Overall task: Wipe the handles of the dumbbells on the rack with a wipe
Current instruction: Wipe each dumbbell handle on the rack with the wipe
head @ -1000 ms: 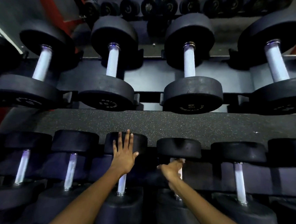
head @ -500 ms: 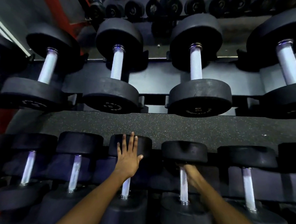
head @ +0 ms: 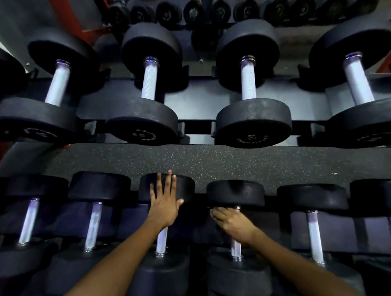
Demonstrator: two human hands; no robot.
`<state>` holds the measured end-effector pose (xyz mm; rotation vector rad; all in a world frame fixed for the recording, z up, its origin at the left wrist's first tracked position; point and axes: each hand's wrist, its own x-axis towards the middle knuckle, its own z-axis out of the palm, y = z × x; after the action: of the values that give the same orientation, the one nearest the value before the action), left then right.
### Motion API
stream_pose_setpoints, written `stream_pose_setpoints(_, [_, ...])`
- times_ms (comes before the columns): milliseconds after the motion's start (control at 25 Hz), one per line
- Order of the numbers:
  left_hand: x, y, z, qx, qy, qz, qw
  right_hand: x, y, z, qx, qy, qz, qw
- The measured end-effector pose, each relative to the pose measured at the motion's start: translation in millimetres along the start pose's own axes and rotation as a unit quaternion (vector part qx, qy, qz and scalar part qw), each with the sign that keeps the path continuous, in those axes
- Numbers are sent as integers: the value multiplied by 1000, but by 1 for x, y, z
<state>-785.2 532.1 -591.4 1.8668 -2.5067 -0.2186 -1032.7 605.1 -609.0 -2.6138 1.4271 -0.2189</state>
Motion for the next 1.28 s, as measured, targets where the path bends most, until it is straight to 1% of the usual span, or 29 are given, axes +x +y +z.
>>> stream_pose_setpoints(40, [0, 2, -2, -4, -5, 1, 1000, -1, 22, 2, -82, -36, -76, 993])
stream_pose_setpoints(80, [-1, 2, -2, -13, -13, 0, 1000, -7, 42, 0, -114, -71, -105, 985])
stream_pose_setpoints(120, [-1, 1, -2, -20, -18, 0, 1000, -18, 54, -2, -72, -104, -93, 987])
stream_pose_setpoints(200, [-3, 0, -1, -26, -18, -5, 999, -30, 70, -3, 6, -114, -75, 991])
stream_pose_setpoints(240, [-3, 0, -1, -30, -13, -8, 999, -29, 70, 2, 2, -114, -63, 991])
stream_pose_setpoints(280, [-2, 2, -1, -19, -13, -8, 1000, -23, 61, 8, -43, -125, -61, 989])
stream_pose_setpoints(360, [-2, 4, -4, -7, -36, -16, 999, 2, 55, 34, -130, -225, -52, 964])
stream_pose_setpoints(400, [-1, 5, -7, -16, -48, -24, 998, 18, 55, 49, -161, -255, 25, 953])
stream_pose_setpoints(440, [-1, 7, -11, -18, -55, -28, 998, 25, 53, 55, -163, -186, 87, 965])
stream_pose_setpoints(480, [-2, 8, -13, -20, -56, -27, 998, 27, 52, 58, -154, -134, 119, 972])
stream_pose_setpoints(520, [-3, 9, -16, -25, -58, -26, 998, 25, 50, 54, -148, -199, 113, 962])
stream_pose_setpoints(560, [-4, 9, -15, -32, -59, -25, 997, 29, 44, 40, -188, -260, 97, 942])
stream_pose_setpoints(600, [-4, 9, -16, -33, -63, -26, 997, 18, 43, 32, -277, -241, -13, 930])
stream_pose_setpoints(640, [-4, 8, -15, -30, -63, -25, 997, 9, 47, 22, -268, -175, -109, 941])
stream_pose_setpoints(680, [-4, 9, -17, -29, -63, -24, 997, 6, 46, 11, -253, -109, -149, 950])
stream_pose_setpoints(720, [-4, 9, -17, -27, -62, -23, 997, 5, 45, 4, -229, -69, -165, 957])
stream_pose_setpoints(800, [-4, 9, -18, -16, -68, -22, 997, -3, 47, -2, -219, 0, -172, 960])
stream_pose_setpoints(840, [-5, 9, -18, -19, -74, -22, 997, -14, 46, -3, -206, 29, -155, 966])
stream_pose_setpoints(880, [-5, 8, -16, -31, -70, -21, 997, -27, 46, -1, -165, 58, -107, 979])
stream_pose_setpoints(920, [-6, 7, -15, -39, -58, -16, 997, -41, 41, 0, -81, 92, -12, 992])
stream_pose_setpoints(960, [-6, 6, -14, -38, -42, -13, 998, -54, 37, 6, 39, 134, 136, 981])
stream_pose_setpoints(1000, [-5, 6, -15, -33, -35, -12, 999, -60, 32, 9, 177, 149, 314, 921])
stream_pose_setpoints(1040, [-4, 7, -16, -28, -40, -15, 999, -58, 31, 9, 321, 156, 480, 801])
stream_pose_setpoints(1080, [-4, 9, -18, -22, -56, -23, 998, -50, 34, 7, 470, 170, 580, 644])
stream_pose_setpoints(1120, [-3, 11, -19, -19, -69, -30, 997, -38, 41, 6, 593, 190, 597, 506])
stream_pose_setpoints(1160, [-3, 13, -21, -16, -78, -34, 996, -25, 45, 7, 664, 184, 589, 423])
stream_pose_setpoints(1200, [-3, 14, -20, -17, -76, -36, 996, -11, 42, 6, 697, 166, 579, 390])
stream_pose_setpoints(1240, [-3, 13, -20, -22, -72, -37, 996, 1, 33, 5, 702, 135, 575, 398])
stream_pose_setpoints(1280, [-4, 12, -18, -30, -65, -37, 997, 8, 22, 7, 691, 114, 572, 427])
